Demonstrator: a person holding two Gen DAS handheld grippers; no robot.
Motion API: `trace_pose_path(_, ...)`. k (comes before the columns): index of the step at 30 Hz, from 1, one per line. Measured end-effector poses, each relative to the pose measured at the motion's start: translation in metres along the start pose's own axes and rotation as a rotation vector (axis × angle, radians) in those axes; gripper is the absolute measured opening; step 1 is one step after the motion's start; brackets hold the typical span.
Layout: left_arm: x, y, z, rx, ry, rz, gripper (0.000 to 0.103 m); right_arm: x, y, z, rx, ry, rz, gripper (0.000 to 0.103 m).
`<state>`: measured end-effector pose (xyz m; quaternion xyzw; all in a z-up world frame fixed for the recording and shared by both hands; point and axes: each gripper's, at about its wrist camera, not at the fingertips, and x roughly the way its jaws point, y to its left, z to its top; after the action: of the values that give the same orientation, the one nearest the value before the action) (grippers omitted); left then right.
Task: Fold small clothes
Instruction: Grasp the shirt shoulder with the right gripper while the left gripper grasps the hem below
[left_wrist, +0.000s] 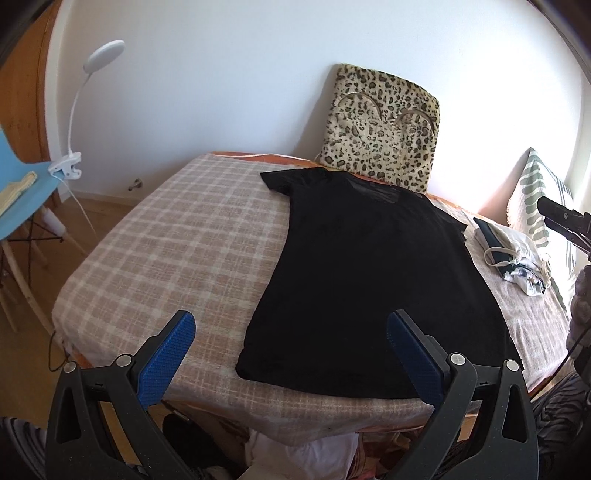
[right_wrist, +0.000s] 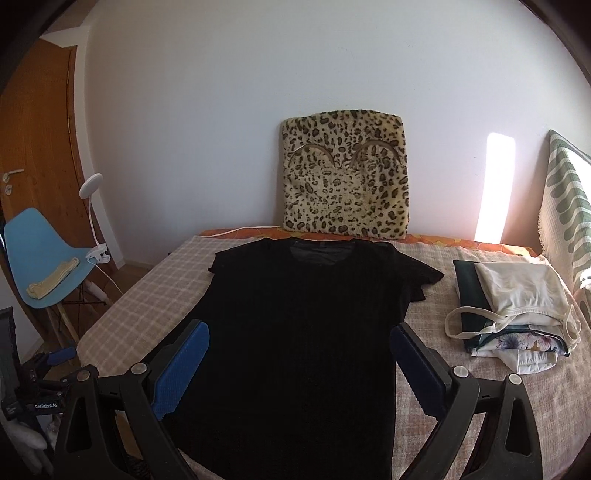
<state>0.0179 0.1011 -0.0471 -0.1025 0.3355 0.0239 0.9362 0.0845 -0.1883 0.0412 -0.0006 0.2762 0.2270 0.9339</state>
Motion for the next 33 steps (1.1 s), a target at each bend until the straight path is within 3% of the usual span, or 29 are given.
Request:
trace_pose_path(5,0.015,0.027,-0.006,-0.070,0.048,-0.007,0.091,0.040,0.023,0.030,-0.099,0.008,0.038,0.100)
trace_pose_path(14,0.046,0.048,-0.021,-0.136,0.130,-0.080,0.066,0.147,0.034,0.091,-0.047,0.156,0.161,0.099)
trace_pose_path(23,0.059,0.049,-0.024,-0.135,0.145,-0.135,0.053,0.260,0.056,0.135,0.003,0.285,0.194,0.095)
trace_pose_path(27,0.065,0.046,-0.026,-0.111,0.158,-0.152,0.052,0.311,0.074,0.150,0.018,0.341,0.200,0.093)
trace_pose_path(33,0.076,0.049,-0.029,-0.139,0.186,-0.187,0.045,0.394,0.113,0.147,0.019,0.463,0.206,0.086)
